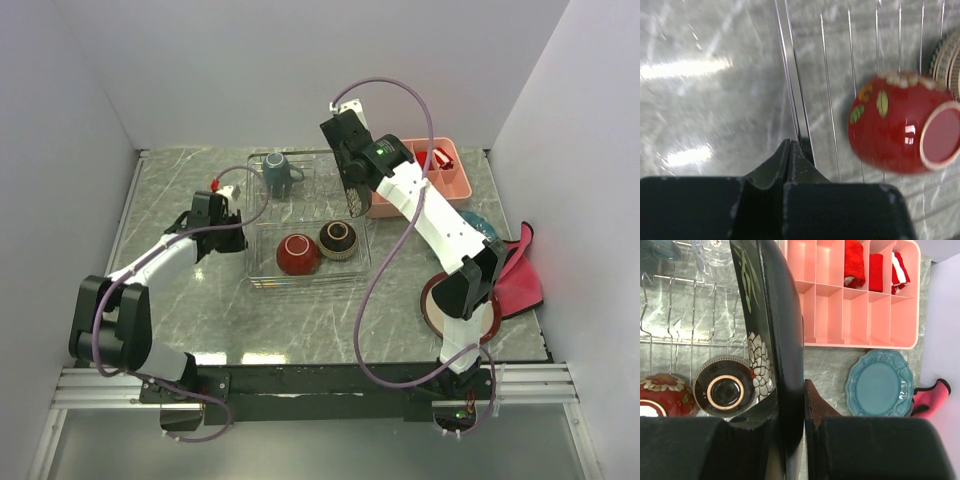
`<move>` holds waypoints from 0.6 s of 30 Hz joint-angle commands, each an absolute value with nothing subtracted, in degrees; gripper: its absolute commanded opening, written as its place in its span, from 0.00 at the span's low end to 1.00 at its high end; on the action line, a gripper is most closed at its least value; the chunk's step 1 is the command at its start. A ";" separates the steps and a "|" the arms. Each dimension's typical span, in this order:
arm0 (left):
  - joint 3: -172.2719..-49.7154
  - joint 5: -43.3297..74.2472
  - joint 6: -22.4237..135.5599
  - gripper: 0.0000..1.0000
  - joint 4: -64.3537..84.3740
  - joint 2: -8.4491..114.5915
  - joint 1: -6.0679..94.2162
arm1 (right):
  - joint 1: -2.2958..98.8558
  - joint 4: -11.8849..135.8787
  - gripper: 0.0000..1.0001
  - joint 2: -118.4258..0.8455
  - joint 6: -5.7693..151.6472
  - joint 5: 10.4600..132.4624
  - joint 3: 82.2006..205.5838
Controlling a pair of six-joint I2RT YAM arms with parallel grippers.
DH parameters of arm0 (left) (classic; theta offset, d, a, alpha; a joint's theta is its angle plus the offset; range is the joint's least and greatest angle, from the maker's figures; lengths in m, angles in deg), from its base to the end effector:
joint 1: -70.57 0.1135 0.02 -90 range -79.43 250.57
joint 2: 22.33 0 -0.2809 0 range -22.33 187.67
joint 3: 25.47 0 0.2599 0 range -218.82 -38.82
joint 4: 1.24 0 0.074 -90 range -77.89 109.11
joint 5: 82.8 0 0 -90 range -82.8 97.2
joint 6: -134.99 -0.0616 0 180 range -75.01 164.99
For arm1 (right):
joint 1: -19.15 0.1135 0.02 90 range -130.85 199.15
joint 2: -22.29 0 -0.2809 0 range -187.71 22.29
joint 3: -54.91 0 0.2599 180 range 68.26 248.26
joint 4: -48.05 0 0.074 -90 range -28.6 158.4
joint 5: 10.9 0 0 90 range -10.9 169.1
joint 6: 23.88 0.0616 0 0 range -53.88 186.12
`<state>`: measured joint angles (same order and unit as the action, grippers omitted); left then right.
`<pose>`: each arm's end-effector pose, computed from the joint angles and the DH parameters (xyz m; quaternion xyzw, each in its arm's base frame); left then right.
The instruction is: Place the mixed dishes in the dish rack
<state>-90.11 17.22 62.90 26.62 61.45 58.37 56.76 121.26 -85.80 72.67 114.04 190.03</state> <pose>0.3173 -0.0796 0.2090 -0.0142 0.9273 -0.1733 0.3315 0.3582 0.2314 0.4088 -0.1290 0.8827 -0.1243 0.4345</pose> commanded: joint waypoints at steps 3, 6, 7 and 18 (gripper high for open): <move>-84.89 19.16 65.47 0.02 25.74 53.87 57.21 | 56.42 115.90 0.00 -84.93 71.66 119.62 192.71; -83.12 16.87 65.38 0.27 26.00 51.41 57.39 | 56.07 115.02 0.00 -86.16 70.52 121.55 193.93; -82.86 16.52 65.21 0.29 25.91 50.88 57.48 | 55.98 115.10 0.00 -87.30 70.61 122.25 194.55; -81.19 16.25 64.94 0.37 24.77 47.37 60.99 | 53.52 115.54 0.00 -92.32 70.96 123.83 196.75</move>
